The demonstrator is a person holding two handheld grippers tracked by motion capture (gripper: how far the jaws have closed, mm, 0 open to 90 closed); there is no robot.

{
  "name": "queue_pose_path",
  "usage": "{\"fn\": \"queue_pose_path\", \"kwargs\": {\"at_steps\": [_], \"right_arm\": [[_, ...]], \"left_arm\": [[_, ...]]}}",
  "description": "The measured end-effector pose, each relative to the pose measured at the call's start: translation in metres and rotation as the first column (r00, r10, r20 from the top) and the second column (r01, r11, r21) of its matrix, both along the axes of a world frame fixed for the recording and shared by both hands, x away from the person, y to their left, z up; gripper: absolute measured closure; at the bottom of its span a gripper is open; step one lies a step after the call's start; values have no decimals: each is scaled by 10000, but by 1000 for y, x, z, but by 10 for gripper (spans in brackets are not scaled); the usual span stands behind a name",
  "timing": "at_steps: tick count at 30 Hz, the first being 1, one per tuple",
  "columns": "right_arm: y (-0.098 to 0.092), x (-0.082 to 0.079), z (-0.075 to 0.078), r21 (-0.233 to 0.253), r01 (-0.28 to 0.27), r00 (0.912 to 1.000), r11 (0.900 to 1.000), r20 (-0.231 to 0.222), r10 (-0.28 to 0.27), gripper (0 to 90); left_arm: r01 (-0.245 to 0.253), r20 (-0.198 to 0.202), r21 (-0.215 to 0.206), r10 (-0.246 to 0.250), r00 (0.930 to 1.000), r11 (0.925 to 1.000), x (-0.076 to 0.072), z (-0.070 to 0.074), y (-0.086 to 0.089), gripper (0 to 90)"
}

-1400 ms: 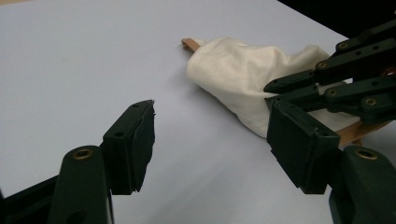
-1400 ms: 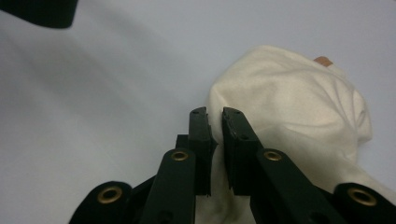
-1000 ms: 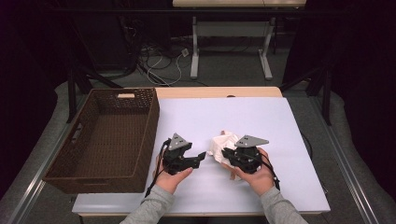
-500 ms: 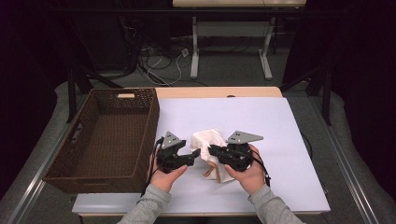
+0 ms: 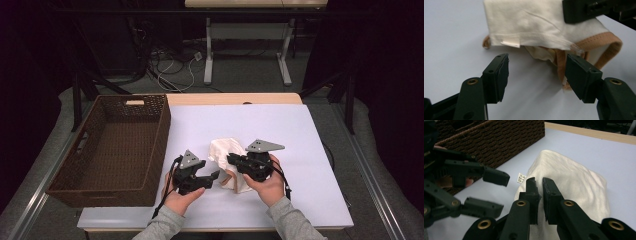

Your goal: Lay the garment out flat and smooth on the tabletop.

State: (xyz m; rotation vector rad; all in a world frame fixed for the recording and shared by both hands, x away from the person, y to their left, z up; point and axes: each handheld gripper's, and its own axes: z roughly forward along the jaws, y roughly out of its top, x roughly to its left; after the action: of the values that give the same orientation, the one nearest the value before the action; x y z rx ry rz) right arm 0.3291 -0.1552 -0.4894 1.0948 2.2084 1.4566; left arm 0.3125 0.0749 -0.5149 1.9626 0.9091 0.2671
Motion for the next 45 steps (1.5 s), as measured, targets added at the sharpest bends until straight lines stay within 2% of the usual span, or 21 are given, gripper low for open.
{"fn": "queue_pose_path", "kwargs": {"at_steps": [4, 7, 8, 9, 10, 14, 16, 19, 26, 29, 34, 36, 38, 45], "right_arm": [[-1, 0, -2, 9, 32, 9999, 10000, -111, -32, 837], [-1, 0, -2, -21, 6, 10000, 10000, 15, -6, 837], [-1, 0, -2, -37, 4, 10000, 10000, 2, -4, 837], [-1, 0, -2, -37, 5, 10000, 10000, -18, -5, 837], [-1, 0, -2, -7, 17, 10000, 10000, 32, -17, 837], [-2, 0, -2, 1, 46, 10000, 10000, 56, -46, 837], [-2, 0, -2, 12, 66, 10000, 10000, 59, -66, 837], [-1, 0, -2, 16, 43, 9999, 10000, 95, -44, 837], [-1, -1, -3, 21, 85, 9999, 10000, 77, -85, 837], [0, -1, -3, 43, 64, 9999, 10000, 91, -65, 837], [0, -2, -3, 39, 61, 10000, 10000, 41, -61, 837], [0, -2, -4, 0, 28, 10000, 10000, 61, -28, 836], [0, -1, -4, 47, 31, 9999, 10000, 132, -31, 834], [-9, 0, -3, 254, 275, 9996, 9993, -58, -273, 827]], "left_arm": [[205, -112, 88, -204, 9997, 9998, -4, -4, -6, 362], [333, -75, 62, -333, 9994, 9994, -6, -5, -9, 369], [427, -191, 105, -425, 9989, 9990, -7, -5, -9, 373], [405, -208, -21, -405, 9990, 9992, -8, -6, -11, 378], [567, -215, 116, -565, 9982, 9983, -8, -5, -11, 386], [804, -194, 8, -803, 9966, 9968, -10, -7, -16, 410], [898, -195, 115, -896, 9958, 9959, -10, -9, -18, 415], [874, -205, 294, -868, 9960, 9957, -11, -13, -21, 433], [1074, -545, 272, -1058, 9929, 9938, -10, -22, -28, 471], [1102, -525, 456, -1078, 9928, 9929, -9, -24, -32, 534], [1100, -725, 701, -1049, 9918, 9915, -7, -26, -31, 680], [1065, -777, 611, -1017, 9918, 9924, -6, -26, -29, 748], [1048, -797, 504, -1006, 9917, 9932, -5, -25, -26, 767], [769, -639, 234, -753, 9951, 9968, -2, -17, -15, 786]]}}
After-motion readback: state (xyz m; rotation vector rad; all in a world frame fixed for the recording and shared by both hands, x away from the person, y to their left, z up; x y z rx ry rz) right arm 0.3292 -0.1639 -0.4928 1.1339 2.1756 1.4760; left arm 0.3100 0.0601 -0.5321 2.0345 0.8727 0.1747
